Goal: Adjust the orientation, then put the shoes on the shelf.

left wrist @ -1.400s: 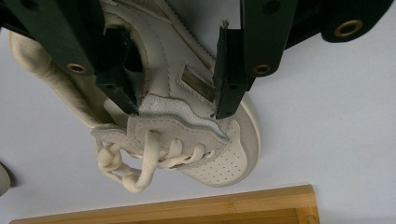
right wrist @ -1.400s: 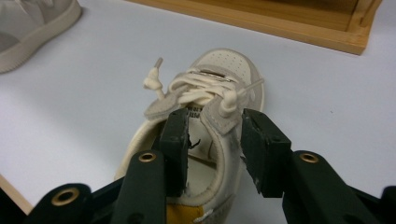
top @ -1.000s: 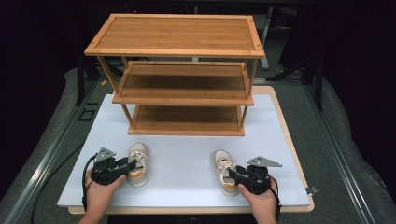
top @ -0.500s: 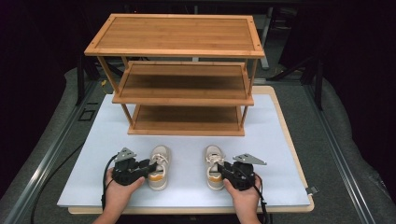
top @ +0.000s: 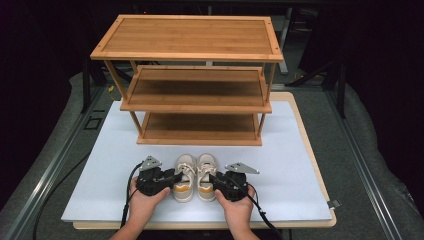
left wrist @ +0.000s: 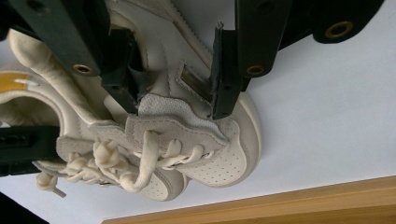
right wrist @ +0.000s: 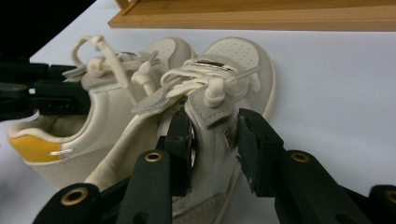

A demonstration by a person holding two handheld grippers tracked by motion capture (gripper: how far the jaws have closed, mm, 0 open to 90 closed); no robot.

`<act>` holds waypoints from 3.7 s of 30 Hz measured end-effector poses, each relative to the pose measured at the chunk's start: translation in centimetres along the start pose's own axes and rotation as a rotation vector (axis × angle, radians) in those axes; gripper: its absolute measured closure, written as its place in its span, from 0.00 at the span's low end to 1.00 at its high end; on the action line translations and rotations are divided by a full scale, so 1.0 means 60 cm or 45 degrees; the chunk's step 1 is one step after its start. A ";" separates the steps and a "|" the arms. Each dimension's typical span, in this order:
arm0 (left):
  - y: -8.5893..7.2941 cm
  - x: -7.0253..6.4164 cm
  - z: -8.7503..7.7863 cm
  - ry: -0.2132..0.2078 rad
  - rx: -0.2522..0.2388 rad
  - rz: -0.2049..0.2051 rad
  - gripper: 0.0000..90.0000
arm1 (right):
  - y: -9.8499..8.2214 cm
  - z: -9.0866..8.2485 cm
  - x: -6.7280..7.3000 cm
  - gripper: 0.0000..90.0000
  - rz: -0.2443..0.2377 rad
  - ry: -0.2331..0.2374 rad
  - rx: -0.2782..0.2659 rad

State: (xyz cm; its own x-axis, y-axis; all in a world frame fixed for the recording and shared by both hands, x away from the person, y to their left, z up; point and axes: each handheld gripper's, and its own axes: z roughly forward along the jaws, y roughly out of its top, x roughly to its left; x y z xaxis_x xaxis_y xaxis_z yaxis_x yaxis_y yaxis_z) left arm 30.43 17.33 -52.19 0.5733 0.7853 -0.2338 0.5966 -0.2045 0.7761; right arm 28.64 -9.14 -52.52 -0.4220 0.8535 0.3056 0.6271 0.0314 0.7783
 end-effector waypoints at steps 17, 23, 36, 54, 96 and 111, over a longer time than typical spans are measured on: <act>-0.009 0.000 0.000 -0.055 -0.044 -0.080 0.60 | -0.007 -0.009 0.003 0.68 0.025 0.053 0.011; -0.008 -0.001 -0.012 -0.066 -0.075 -0.107 0.57 | -0.012 -0.017 0.005 0.61 0.012 0.049 -0.033; -0.033 -0.022 -0.023 0.040 -0.222 -0.221 0.54 | -0.030 -0.017 0.013 0.58 0.090 0.008 -0.109; -0.061 -0.025 0.006 0.010 -0.303 -0.440 0.56 | -0.050 0.004 0.013 0.57 0.259 0.004 -0.200; -0.064 -0.028 0.008 0.029 -0.339 -0.451 0.60 | -0.044 0.006 0.018 0.63 0.253 0.000 -0.200; -0.048 -0.027 0.001 0.031 -0.337 -0.431 0.60 | -0.034 0.003 0.021 0.63 0.271 0.007 -0.225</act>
State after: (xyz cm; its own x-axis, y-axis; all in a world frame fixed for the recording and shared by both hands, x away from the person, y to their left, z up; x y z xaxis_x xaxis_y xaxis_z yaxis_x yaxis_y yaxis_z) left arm 27.79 16.61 -54.06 0.3547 0.7964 -0.4899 0.5825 0.2216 0.7820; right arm 26.95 -8.03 -53.79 -0.2970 0.8283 0.4752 0.5780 -0.2402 0.7799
